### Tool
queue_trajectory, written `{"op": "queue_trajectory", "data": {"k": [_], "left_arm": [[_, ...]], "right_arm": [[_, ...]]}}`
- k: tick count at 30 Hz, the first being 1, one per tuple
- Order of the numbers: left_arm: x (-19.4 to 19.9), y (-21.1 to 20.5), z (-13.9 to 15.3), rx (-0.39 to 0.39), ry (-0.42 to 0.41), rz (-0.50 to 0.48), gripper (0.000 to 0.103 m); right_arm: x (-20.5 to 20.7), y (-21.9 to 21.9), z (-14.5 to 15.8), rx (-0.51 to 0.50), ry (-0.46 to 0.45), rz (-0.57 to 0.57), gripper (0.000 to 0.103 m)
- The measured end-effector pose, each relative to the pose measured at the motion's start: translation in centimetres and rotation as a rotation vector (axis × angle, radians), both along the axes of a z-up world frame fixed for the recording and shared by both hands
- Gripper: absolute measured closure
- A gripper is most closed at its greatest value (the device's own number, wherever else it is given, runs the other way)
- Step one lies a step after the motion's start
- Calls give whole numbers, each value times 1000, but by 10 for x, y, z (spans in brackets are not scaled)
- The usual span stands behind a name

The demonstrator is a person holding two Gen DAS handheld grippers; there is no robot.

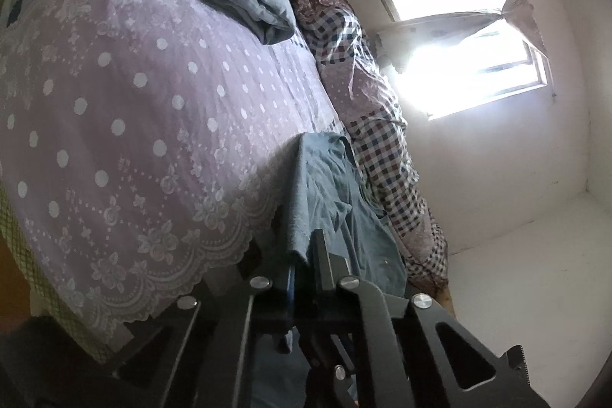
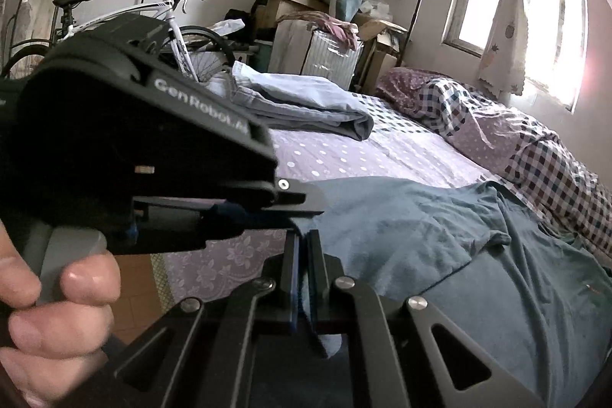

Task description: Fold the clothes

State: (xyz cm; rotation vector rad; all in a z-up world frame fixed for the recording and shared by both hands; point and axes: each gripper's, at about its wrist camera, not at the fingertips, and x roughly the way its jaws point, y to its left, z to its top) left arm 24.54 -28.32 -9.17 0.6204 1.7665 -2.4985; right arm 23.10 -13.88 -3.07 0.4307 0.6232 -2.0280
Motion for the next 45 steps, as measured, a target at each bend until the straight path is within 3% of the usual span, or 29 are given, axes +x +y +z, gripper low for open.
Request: {"op": "queue_trajectory", "data": {"k": [5,7,9,12,23,28,37,45], "left_arm": [[0,-4,8,-19,7,7,101],[0,-6,13,-37,7,9,101],[1,-8,18,-55,6,10,101],[1,-13,26,-69,12,11,101],[-21,-81,83,-142,55,77,102],[-45,-127,130,-217,83,113,102],[-125,-190,199,-368,37,117,102],[-159,-203,215,-420,-16,114,102]], "right_arm": [[-1,2,3,-1,-6,-9,96],[-4,5,8,-12,-14,-22,88],[-11,10,16,-38,-34,-45,70],[-25,22,33,-92,-57,-88,57],[-90,81,91,-219,-74,-294,57],[-121,116,109,-260,-86,-378,57],[-155,156,119,-289,-148,-460,57],[-174,164,121,-274,-172,-470,57]]}}
